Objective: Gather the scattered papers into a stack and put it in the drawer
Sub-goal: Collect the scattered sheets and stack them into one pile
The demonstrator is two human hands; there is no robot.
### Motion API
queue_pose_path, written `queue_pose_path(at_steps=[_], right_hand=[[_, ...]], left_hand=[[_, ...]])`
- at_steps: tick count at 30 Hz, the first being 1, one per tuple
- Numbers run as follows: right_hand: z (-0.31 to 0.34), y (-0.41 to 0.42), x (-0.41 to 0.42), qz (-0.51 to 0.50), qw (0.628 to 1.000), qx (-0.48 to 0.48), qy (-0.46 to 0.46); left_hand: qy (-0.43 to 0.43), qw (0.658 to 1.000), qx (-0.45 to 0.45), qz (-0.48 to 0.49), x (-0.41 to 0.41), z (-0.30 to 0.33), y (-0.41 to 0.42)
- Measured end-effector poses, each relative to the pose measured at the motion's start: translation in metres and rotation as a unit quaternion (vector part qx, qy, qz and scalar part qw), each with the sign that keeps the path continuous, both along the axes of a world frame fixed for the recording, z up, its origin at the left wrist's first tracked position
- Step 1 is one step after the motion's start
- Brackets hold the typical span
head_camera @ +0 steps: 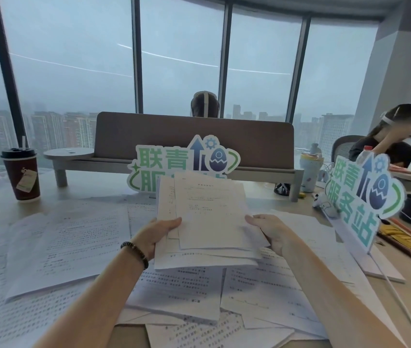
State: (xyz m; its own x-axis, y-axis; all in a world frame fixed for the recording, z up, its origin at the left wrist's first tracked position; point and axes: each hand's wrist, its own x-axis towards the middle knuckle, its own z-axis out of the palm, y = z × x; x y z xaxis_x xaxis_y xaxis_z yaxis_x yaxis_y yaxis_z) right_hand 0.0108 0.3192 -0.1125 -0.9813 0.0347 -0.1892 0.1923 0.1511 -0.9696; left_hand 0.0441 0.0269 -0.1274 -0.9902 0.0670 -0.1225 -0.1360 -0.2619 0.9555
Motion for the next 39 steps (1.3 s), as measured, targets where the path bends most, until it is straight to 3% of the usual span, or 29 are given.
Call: queue_pose_path(at_steps=[4, 10, 14, 25, 31, 35, 39], right_hand=[[0.002, -0.002, 0.001, 0.005, 0.999, -0.027, 0.027], [0.003, 0.002, 0.0, -0.024, 0.994, 0.012, 0.11], [0.007, 0.001, 0.005, 0.015, 0.994, 0.043, 0.103], [0.0, -0.027, 0.016, 0.096, 0.994, -0.003, 0.057], [0.006, -0.04, 0.023, 0.015, 0.982, 0.021, 0.187], [0.009, -0.052, 0.036, -0.013, 0.956, 0.039, 0.29], [0.009, -0.059, 0.044, -0.035, 0.94, 0.034, 0.337]], left_hand=[[0.015, 1.0, 0.002, -0.006, 0.003, 0.003, 0.003], [0.04, 0.999, 0.024, -0.004, 0.01, 0.009, 0.01], [0.056, 0.998, 0.015, 0.0, 0.013, 0.012, 0.011], [0.083, 0.996, 0.027, 0.024, 0.019, 0.019, 0.013], [0.172, 0.978, -0.048, 0.106, 0.021, 0.031, 0.016], [0.229, 0.95, -0.092, 0.193, 0.026, 0.04, 0.02], [0.273, 0.918, -0.146, 0.247, 0.03, 0.046, 0.021]])
